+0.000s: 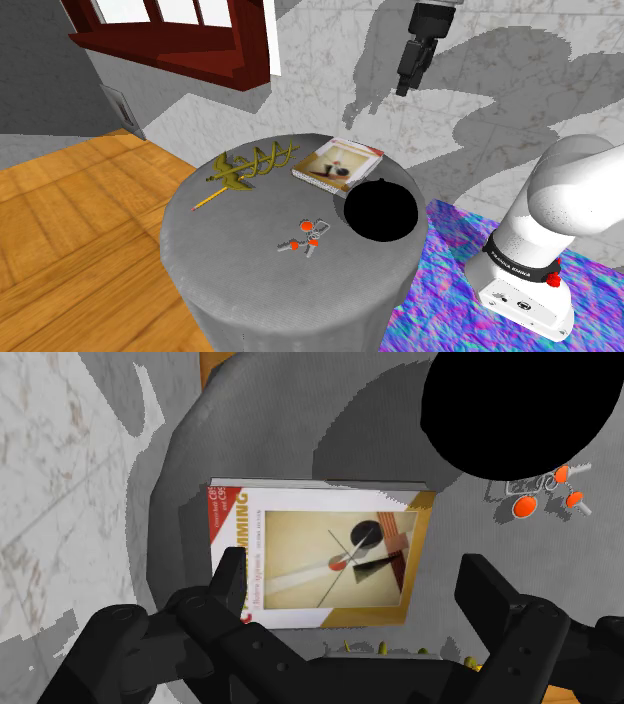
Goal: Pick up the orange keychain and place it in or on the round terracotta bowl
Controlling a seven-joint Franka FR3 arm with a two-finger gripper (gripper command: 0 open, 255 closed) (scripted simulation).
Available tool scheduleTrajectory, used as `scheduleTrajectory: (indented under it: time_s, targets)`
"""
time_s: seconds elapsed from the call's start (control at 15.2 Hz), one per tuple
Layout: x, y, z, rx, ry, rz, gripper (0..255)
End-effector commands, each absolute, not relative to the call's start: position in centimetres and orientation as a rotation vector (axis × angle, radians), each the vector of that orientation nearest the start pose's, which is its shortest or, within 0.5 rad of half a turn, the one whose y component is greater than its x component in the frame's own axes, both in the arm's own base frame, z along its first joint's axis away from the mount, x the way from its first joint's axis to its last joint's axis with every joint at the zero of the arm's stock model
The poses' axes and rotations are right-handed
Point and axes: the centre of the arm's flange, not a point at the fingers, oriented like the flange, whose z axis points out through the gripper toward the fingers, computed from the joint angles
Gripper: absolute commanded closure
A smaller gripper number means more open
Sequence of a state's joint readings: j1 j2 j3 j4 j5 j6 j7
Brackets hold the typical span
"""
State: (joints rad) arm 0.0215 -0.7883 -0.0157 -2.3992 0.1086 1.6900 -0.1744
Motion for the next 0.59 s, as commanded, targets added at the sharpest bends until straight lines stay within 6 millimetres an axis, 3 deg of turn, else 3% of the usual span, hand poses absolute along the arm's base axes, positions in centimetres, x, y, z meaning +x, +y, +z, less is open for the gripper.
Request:
scheduleTrajectory:
  time_s: [0.0,0.53]
  targets:
    - [31.7,1.1,58.2,-3.014,-0.266,-0.134,0]
    - [32.8,10.4,52.5,-3.056,-0.142,-0.100,0]
